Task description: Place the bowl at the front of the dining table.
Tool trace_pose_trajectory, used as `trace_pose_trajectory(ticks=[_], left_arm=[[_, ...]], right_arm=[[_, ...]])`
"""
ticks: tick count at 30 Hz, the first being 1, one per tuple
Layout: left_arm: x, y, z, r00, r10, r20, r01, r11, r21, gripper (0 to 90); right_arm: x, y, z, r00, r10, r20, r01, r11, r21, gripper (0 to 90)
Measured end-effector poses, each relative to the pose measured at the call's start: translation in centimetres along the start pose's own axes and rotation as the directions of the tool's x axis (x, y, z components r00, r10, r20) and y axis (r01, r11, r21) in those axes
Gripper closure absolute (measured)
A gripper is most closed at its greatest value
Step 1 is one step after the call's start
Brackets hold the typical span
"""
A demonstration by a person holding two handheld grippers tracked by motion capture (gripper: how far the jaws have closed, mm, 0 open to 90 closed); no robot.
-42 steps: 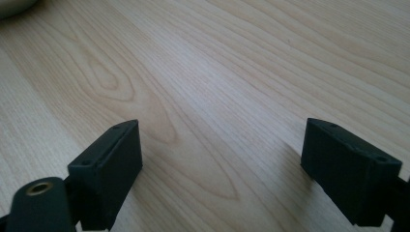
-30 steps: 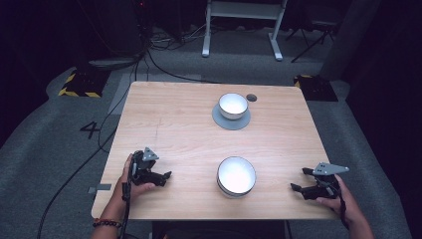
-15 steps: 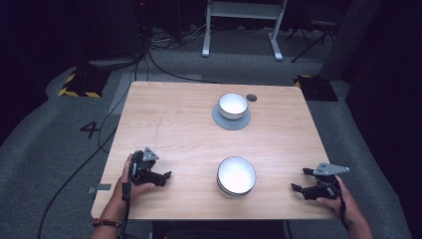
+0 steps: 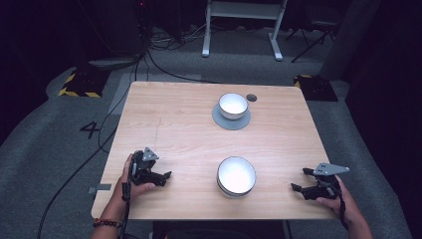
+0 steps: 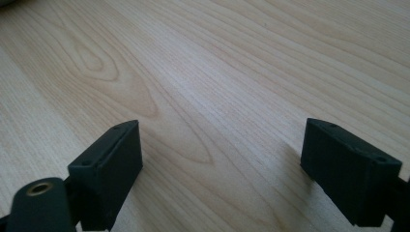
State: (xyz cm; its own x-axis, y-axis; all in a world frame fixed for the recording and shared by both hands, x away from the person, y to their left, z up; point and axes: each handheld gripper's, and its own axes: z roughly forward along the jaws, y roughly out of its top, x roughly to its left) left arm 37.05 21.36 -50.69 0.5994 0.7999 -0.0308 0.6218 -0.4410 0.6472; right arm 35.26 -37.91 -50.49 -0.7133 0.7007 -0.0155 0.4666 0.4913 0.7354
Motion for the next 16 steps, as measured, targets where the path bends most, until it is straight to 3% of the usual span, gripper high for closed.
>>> trace_pose_trajectory(ticks=[16], left_arm=[[0.11,0.08,0.02,0.9998,0.018,-0.012,-0.018,0.9998,-0.006,0.4]], right_arm=[[-0.01,0.0,0.0,1.0,0.0,-0.001,0.0,1.0,0.0,14.9]])
